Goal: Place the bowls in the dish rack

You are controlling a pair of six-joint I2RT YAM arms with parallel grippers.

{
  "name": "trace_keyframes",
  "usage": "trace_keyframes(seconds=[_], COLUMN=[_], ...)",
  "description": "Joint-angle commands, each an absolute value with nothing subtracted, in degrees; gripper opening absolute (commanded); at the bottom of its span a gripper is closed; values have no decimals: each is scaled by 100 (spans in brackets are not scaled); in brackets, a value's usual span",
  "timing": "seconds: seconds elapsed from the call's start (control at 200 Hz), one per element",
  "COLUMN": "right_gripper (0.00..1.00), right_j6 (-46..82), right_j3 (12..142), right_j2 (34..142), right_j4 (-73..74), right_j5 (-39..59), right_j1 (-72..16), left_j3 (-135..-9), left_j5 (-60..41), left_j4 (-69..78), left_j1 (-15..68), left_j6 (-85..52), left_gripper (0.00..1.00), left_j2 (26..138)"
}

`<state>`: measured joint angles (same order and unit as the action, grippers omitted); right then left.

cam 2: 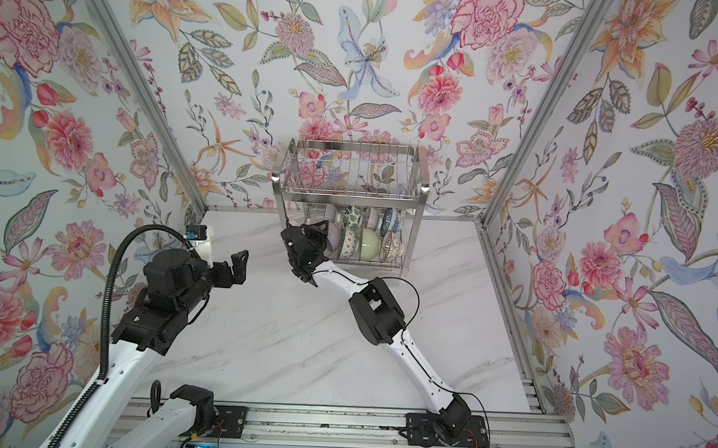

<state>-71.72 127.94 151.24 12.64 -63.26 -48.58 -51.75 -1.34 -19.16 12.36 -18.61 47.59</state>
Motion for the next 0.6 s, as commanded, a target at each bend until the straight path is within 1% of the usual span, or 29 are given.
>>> trace_keyframes(seconds=[0.0,0.2,0.255,0.5,0.53,0.595], right_gripper=[26,27,30,31,33,34], right_j6=[-6913,-6762,-6717,-6580,-6555,-6468], right_j3=[12930,13016,13041,13134,13143,13182], right_j2=[15229,15251,15248,15192,15188,15178], right_j4=[963,797,757,659,634,552], right_j5=[-6083,-6038,-6029,-5968,-5959,-5943], right_j1=[-5161,-5181,-5177,-5203,-5203,-5203], left_j3=[-5080,-5061,-5054,-5019,-5017,-5014], left_j5=[-220,-222,-229,-256,-256,-256], left_j4=[-2030,-2025,-2018,-1987,-1992,-2004], left_j1=[1167,1167,1168,1168,1165,1168], left_j6=[-1845,-1846,-1846,-1863,-1863,-1859], left_gripper=[99,99,99,99,99,99], left_j2=[4676,4666,4667,4675,4669,4667])
